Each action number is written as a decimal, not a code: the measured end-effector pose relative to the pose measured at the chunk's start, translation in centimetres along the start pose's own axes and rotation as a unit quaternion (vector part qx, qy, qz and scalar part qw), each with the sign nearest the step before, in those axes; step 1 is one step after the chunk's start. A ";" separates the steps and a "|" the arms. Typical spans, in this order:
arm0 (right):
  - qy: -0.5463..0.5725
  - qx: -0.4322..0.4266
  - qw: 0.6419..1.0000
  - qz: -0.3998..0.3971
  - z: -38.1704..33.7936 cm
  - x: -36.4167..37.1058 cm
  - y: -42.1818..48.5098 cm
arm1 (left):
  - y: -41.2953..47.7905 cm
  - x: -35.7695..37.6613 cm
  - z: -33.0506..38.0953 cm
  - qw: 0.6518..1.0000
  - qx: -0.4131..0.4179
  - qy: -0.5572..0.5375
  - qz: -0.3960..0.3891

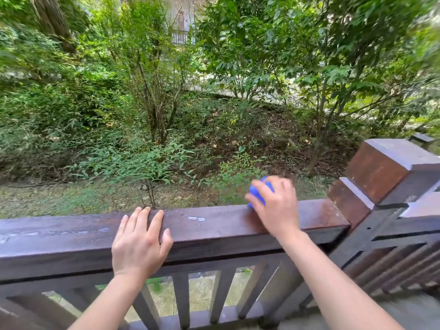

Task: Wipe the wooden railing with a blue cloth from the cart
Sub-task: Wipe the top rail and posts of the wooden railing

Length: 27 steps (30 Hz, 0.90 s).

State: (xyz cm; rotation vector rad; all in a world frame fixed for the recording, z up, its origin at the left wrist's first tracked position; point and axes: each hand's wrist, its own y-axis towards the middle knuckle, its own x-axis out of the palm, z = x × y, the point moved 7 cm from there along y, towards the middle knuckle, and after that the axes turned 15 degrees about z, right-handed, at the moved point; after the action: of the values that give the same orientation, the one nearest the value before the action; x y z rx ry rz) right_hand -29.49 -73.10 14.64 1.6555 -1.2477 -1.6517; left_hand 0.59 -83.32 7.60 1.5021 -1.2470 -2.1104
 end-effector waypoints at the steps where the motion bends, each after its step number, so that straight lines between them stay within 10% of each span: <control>1: 0.021 -0.021 0.999 -0.041 -0.6 0.4 -2.2 | -0.1 0.1 -0.1 1.000 0.001 0.000 0.008; 5: 0.100 -0.087 0.986 -0.096 0.1 -0.3 -5.2 | -0.3 0.3 -0.1 1.000 -0.006 -0.003 0.026; 9: 0.084 0.101 0.987 -0.089 0.3 1.1 -2.7 | 0.0 0.0 0.1 1.000 -0.004 0.005 0.017; 13: 0.230 -0.035 0.963 -0.137 -10.8 2.0 -6.6 | -0.1 0.0 0.2 1.000 -0.007 -0.004 -0.002; 18: 0.168 0.061 0.973 -0.146 -10.1 3.7 -4.0 | 0.1 -0.2 0.3 0.999 -0.002 0.003 -0.033; 21: 0.204 -0.072 0.967 -0.138 -13.4 1.9 -7.4 | 0.1 -0.4 0.2 0.999 -0.003 -0.007 -0.046; 27: 0.187 0.018 0.968 -0.169 -15.0 4.6 -3.4 | 0.2 -0.5 0.2 0.997 -0.001 -0.005 -0.075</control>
State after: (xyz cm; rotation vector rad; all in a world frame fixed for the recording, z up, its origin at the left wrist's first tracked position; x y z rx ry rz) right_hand -15.02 -79.30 11.71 2.1731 -0.8486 -1.4030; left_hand 0.55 -83.06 8.06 1.6319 -1.1686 -2.2135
